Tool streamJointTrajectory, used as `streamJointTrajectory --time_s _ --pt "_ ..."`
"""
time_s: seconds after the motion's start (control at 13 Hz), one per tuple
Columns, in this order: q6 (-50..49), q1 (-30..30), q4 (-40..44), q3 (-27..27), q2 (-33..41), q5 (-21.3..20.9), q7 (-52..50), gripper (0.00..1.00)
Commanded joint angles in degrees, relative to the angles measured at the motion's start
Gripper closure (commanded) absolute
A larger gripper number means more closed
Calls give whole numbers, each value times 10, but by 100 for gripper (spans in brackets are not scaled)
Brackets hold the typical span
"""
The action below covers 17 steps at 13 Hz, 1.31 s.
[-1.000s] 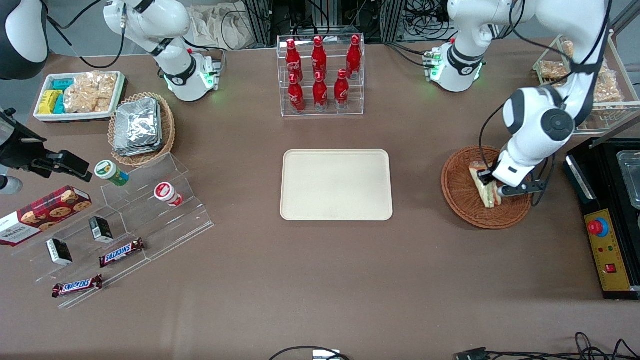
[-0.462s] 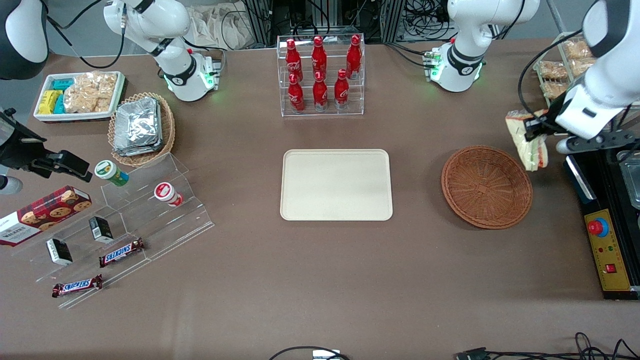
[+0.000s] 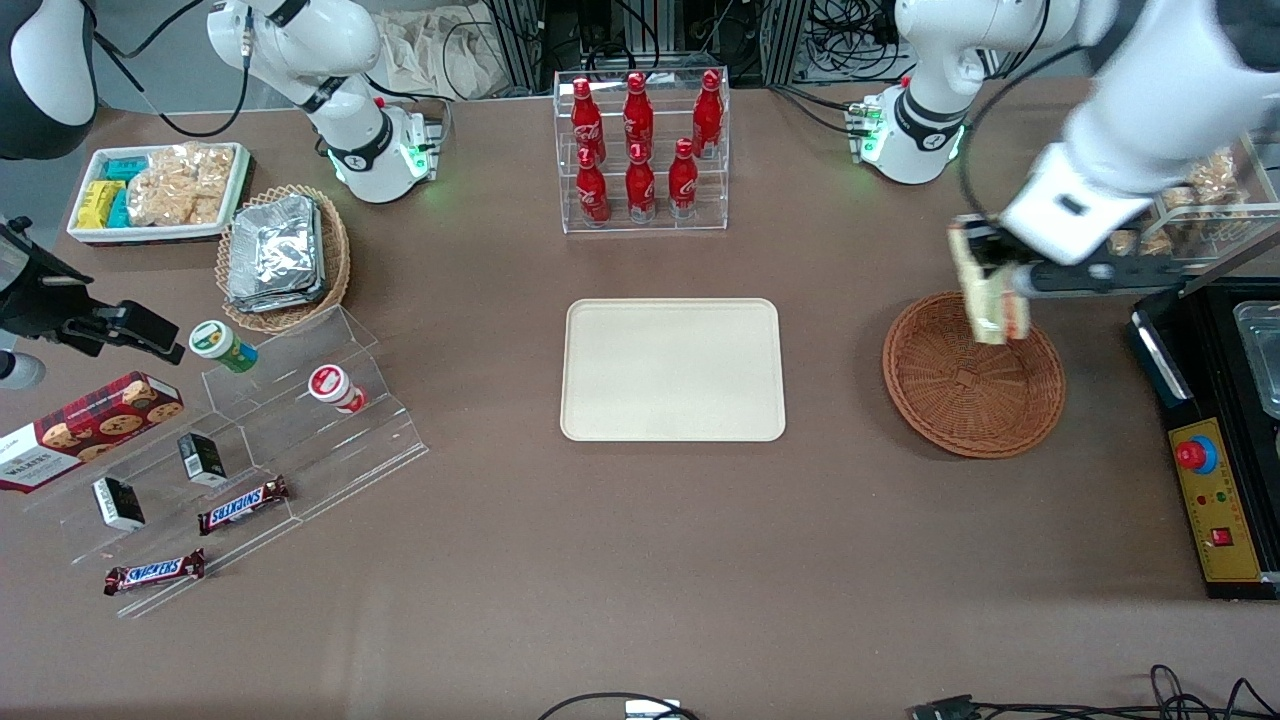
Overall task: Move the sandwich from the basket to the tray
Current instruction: 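Carry the sandwich over the cream tray and lower it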
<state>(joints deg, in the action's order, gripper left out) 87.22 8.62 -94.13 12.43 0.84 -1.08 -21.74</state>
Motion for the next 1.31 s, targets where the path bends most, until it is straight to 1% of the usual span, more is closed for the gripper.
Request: streamJointTrajectory --time_s 0.0,0.08,0.15,0.23,0.31,0.38,0.46,0.62,0.77,0.92,1.08,1.23 --pt "-23 -2 72 129 -78 -4 -180 100" --pt "-18 -2 81 167 -100 -4 -234 100" --pt "-16 -2 84 194 -118 -15 -260 100" --pt "-10 -2 82 207 -129 -34 -265 100" --pt "9 -2 73 209 -132 -33 -260 100" --pt "40 -3 44 208 -138 -37 -259 100" --pt "90 -3 5 208 -140 -40 -259 100" --pt "227 -4 -101 207 -145 -51 -257 100" --pt "325 -4 -164 205 -172 -92 -264 100" --pt "387 -7 -183 203 -217 -122 -265 100" --pt "431 -7 -189 190 -259 -160 -268 100" --pt "471 -7 -200 178 -282 -180 -270 100"
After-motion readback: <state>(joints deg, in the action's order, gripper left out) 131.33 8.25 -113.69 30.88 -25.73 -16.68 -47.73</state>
